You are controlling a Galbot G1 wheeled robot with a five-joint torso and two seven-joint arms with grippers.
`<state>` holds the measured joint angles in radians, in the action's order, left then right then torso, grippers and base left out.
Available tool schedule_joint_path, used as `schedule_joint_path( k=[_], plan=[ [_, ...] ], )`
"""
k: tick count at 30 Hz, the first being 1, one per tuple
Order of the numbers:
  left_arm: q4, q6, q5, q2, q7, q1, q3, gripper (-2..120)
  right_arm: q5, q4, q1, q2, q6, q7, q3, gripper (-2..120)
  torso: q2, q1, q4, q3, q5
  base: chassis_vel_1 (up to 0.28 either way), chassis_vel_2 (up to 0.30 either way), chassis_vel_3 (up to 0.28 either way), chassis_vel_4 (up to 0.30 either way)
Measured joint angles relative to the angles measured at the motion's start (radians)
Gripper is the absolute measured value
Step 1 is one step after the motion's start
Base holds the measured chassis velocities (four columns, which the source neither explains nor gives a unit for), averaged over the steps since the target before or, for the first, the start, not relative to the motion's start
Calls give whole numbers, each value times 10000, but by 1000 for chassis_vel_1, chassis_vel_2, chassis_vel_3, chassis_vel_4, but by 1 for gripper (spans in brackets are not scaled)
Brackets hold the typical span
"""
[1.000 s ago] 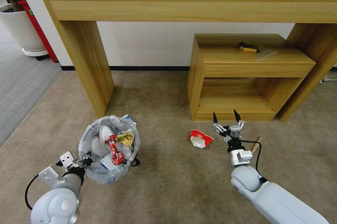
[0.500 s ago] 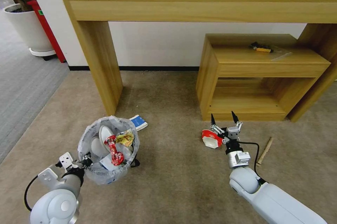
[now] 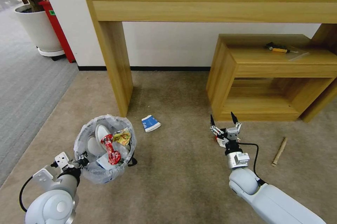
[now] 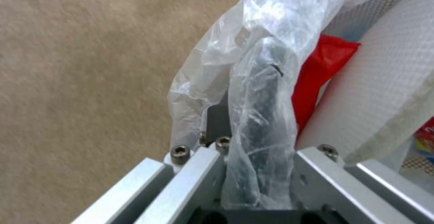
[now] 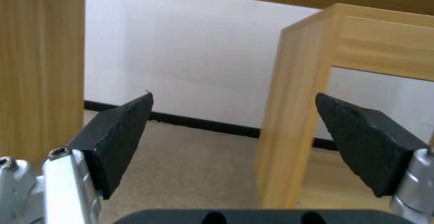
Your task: Pick up the trash bin and place the garbage on the floor into it.
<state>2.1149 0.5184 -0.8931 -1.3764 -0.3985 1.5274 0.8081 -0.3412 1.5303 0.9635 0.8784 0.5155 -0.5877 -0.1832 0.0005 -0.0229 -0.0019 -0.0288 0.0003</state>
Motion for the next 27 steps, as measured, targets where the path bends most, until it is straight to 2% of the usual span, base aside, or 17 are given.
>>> schedule_joint_path(
  k=[27],
  plan=[
    [-15,-38,21,-10,35,36,-68,0,260,6,104,29,93,-54,-35,92,0,1,-1,0,0,108,108,-115,-113]
  ],
)
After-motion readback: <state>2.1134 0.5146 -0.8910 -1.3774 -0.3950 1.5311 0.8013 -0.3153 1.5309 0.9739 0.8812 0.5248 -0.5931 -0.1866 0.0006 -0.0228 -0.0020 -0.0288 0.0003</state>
